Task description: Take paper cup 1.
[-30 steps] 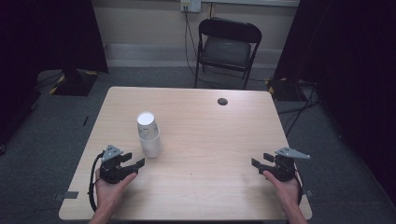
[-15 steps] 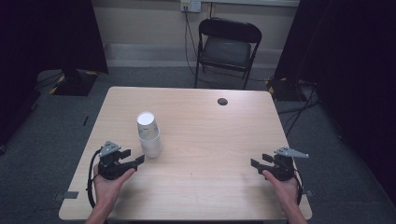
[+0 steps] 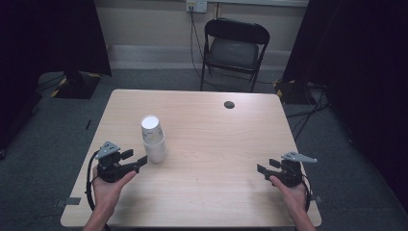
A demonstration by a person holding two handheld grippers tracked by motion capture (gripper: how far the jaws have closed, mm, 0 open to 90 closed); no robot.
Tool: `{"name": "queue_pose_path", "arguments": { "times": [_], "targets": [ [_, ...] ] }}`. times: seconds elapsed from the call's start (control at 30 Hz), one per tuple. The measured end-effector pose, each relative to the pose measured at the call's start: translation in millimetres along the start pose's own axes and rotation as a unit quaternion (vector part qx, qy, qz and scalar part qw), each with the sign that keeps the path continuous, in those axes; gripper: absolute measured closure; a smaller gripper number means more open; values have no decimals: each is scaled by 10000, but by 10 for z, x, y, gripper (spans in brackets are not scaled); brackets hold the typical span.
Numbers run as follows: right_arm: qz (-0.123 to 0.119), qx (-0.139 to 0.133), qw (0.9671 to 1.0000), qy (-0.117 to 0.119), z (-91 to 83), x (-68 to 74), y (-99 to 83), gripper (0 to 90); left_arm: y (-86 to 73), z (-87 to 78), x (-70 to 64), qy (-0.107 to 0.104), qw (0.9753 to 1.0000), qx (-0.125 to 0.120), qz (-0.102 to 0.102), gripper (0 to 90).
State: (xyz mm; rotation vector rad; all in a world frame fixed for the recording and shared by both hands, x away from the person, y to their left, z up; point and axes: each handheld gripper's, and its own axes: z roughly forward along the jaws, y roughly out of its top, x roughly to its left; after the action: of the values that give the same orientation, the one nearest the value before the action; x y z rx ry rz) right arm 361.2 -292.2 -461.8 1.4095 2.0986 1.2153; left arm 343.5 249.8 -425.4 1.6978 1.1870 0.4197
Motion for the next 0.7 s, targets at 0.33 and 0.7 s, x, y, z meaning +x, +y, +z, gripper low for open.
{"name": "queue_pose_path", "arguments": {
  "times": [0.33, 0.7],
  "targets": [
    [-26, -9, 10000, 51, 9, 40, 5, 352, 193, -95, -55, -140, 9992, -242, 287, 291],
    [-53, 22, 9999, 89, 33, 49, 11, 351, 440, 38, -110, -198, 9981, -306, 496, 215]
  ]
}}
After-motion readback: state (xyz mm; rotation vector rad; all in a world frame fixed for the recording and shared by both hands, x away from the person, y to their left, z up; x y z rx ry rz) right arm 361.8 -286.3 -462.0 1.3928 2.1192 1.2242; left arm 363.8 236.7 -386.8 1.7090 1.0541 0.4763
